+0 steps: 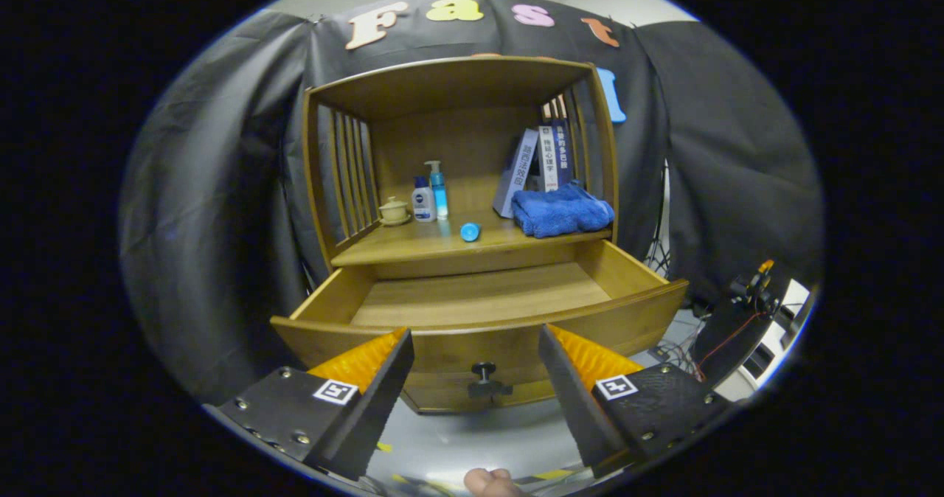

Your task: Pull open the drawer, take out the items inside it, and place them on the countertop above the cabinet.

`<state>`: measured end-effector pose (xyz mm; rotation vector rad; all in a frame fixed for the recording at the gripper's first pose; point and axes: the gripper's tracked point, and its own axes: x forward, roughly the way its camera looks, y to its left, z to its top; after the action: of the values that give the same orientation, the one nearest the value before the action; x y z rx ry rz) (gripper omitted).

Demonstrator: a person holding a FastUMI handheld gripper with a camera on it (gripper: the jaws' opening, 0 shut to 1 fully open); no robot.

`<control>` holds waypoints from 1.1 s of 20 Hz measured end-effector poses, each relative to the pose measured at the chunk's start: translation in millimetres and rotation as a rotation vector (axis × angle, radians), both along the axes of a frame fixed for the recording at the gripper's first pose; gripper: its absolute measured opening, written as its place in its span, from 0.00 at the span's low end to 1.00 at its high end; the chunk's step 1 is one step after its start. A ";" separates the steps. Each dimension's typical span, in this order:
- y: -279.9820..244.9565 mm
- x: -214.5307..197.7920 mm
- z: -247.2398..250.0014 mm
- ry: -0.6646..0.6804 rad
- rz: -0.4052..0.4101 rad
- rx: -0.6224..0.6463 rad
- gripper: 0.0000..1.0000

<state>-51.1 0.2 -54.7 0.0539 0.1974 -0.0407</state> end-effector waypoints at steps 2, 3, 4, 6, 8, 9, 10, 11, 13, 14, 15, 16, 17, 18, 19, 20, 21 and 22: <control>5.6 -6.2 -9.4 -0.056 0.018 -0.039 1.00; 7.6 -8.7 -16.2 -0.075 0.023 -0.055 1.00; 10.5 -11.2 -22.2 -0.089 0.030 -0.071 1.00; 14.7 -15.7 -35.5 -0.114 0.046 -0.108 1.00; 17.6 -17.1 -50.7 -0.124 0.062 -0.131 1.00; 20.5 -15.9 -58.3 -0.126 0.074 -0.126 1.00; 21.6 -15.1 -65.0 -0.126 0.081 -0.119 1.00; 17.9 -13.0 -71.5 -0.124 0.076 -0.115 1.00; 11.7 -6.6 -82.0 -0.125 0.058 -0.095 1.00; 8.1 -2.6 -87.3 -0.125 0.045 -0.083 0.99; 3.2 0.9 -93.3 -0.120 0.029 -0.079 0.99; 0.7 5.5 -98.4 -0.119 0.021 -0.078 0.99; -0.2 11.7 -104.2 -0.108 0.025 -0.087 0.99; -4.3 13.7 -108.2 -0.102 0.016 -0.089 0.99; -6.7 22.4 -106.9 -0.111 0.012 -0.077 0.99; -5.9 29.2 -103.6 -0.130 0.010 -0.052 0.99; -7.4 37.0 -98.3 -0.165 0.001 -0.028 0.99; -7.9 46.7 -92.6 -0.188 -0.003 -0.019 0.99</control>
<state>-4.4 -7.7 -147.3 0.0390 0.0085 -0.0402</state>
